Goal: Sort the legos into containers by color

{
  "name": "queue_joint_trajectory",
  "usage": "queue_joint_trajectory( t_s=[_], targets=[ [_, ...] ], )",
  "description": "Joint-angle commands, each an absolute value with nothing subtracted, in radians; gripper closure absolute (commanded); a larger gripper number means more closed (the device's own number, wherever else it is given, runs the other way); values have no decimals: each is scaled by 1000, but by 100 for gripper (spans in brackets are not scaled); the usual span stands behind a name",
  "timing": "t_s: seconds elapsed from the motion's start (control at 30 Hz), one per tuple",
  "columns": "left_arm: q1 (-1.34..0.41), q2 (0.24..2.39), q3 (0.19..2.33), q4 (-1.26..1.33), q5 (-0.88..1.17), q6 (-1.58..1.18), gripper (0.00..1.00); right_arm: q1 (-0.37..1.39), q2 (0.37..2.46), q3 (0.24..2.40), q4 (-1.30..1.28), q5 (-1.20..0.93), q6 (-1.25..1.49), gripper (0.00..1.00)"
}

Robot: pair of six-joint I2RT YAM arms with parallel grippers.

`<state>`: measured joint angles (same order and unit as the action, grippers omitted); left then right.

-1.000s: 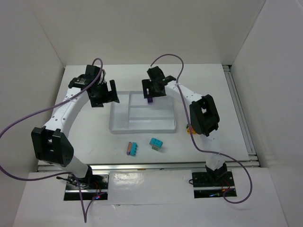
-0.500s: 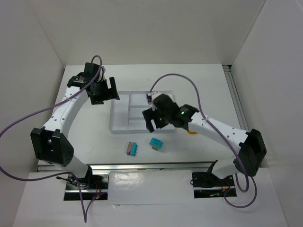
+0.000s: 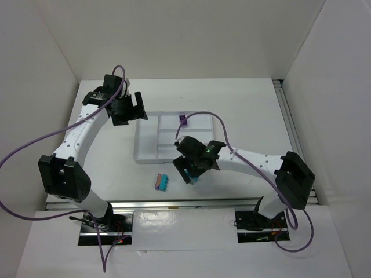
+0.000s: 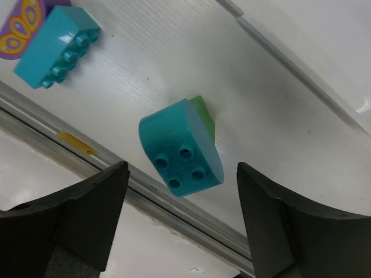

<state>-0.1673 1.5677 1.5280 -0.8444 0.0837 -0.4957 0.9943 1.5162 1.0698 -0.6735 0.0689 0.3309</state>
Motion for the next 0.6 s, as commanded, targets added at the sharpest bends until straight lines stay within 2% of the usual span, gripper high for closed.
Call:
queue_joint_trajectory(
  t_s=[0.0, 0.07, 0.1, 0.27, 0.33, 0.37, 0.5, 0.57],
  targets=[
    [-172, 1571, 1546, -833, 98, -471, 0, 994, 1548, 1049, -661, 100, 325, 21],
    [-172, 1571, 1546, -833, 98, -471, 0, 994, 1560, 1049, -661, 109, 325, 34],
    [-172, 1571, 1546, -833, 89, -471, 0, 994, 1569, 1058, -661, 120, 325, 44],
    [-172, 1562, 1536, -822, 89, -471, 0, 994, 1559, 1077, -661, 167, 325, 61],
    [-172, 1562, 1536, -822, 98, -471, 0, 994, 1545, 1101, -672, 186, 325, 65],
    [-172, 1562, 1526, -822, 109, -471, 0, 994, 1530, 1117, -684, 196, 325, 73],
    [-172, 1562, 1526, -792, 202, -433, 0, 974, 1471, 1181, -704, 222, 354, 79],
    [-172, 1562, 1517, -747, 364, -407, 2, 896, 1422, 1207, -672, 132, 354, 79]
  ],
)
